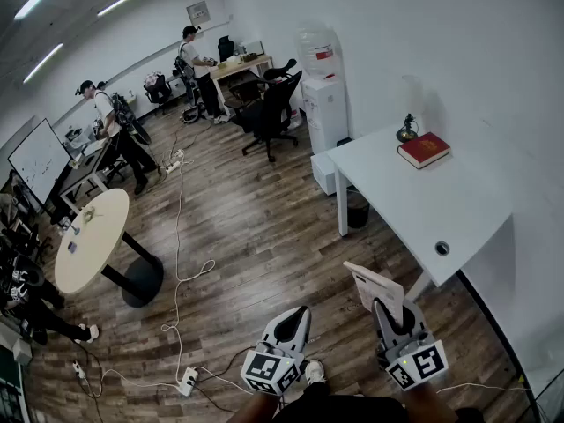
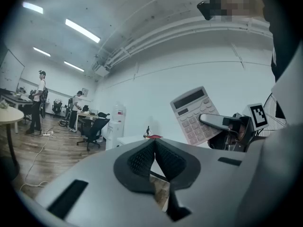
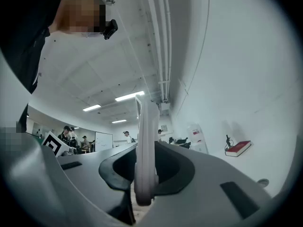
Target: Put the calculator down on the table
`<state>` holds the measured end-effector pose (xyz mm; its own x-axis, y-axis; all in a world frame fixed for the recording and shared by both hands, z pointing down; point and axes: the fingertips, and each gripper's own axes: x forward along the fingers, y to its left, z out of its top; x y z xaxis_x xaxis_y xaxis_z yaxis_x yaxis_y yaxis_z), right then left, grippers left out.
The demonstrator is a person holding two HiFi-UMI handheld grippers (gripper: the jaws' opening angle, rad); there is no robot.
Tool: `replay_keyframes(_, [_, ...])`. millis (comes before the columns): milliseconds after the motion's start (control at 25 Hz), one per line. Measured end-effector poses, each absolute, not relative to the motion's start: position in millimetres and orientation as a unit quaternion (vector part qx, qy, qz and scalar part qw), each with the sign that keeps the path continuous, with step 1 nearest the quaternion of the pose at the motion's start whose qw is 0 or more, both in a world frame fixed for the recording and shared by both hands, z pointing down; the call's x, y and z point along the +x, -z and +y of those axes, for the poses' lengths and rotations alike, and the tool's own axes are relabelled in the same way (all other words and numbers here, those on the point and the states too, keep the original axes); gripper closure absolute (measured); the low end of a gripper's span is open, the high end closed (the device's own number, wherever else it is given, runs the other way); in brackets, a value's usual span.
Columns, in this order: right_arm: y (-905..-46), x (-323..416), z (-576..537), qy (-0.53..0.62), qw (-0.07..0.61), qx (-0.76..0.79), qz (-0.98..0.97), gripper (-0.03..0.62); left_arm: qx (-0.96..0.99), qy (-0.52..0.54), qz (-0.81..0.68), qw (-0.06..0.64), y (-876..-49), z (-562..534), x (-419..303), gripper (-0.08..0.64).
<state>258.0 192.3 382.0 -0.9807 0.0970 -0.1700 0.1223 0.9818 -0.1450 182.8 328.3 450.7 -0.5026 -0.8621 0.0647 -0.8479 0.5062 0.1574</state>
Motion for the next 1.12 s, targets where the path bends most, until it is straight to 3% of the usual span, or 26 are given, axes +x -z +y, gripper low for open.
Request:
replay_keyframes(440, [-385,235,208,0.082,0.078,0.065,0.991,0.508,0.496,0.049,-0.864,0.077,-456,338,162,0.541])
replay_keyframes(1120, [-394,137,205,0.145,0.101,0.019,0.984,0.503,0.532,0.052,-0.840,0.091,-474,342,62,0.541])
